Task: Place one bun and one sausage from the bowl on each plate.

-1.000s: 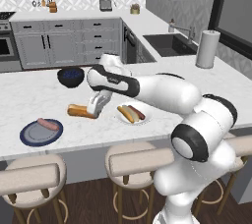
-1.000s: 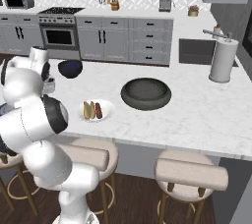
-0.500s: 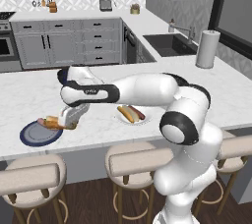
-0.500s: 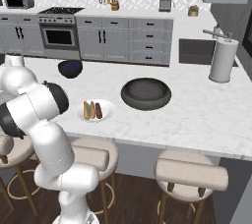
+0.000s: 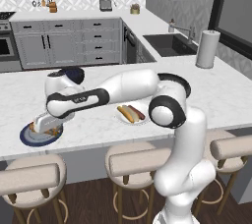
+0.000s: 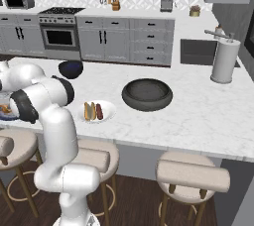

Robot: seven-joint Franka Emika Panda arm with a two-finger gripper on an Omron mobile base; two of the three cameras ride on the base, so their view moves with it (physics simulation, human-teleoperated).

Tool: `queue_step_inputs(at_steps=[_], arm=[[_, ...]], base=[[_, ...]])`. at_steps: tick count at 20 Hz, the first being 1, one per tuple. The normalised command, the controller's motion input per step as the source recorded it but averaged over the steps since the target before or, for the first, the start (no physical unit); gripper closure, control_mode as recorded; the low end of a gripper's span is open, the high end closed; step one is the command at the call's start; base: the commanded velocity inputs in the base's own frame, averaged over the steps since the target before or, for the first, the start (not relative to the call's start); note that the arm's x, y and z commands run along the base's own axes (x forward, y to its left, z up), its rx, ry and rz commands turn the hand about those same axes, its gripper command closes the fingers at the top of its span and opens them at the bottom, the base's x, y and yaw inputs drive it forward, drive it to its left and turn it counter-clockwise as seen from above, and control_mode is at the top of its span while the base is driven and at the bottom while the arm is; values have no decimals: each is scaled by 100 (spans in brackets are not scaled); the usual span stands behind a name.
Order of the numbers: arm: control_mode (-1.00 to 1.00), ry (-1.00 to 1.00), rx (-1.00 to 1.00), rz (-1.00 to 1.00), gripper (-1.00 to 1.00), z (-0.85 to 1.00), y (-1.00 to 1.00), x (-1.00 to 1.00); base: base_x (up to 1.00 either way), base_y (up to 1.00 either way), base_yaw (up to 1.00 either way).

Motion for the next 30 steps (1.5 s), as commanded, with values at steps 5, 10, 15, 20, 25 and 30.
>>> queue_step_inputs(at_steps=[5, 10, 15, 20, 25, 30], arm=[[-100, 0, -9, -22, 100, -27, 47, 25], [-100, 0, -7, -14, 100, -16, 10, 33], [-100, 0, -6, -8, 100, -26, 0, 40], [-100, 0, -6, -5, 100, -35, 6, 47], [-100, 0, -1, 0, 100, -23, 15, 39], [-100, 0, -1, 0, 100, -14, 6, 2]], base=[[0, 0, 0], [0, 0, 0], [0, 0, 0], [0, 0, 0], [0, 0, 0], [0, 0, 0]])
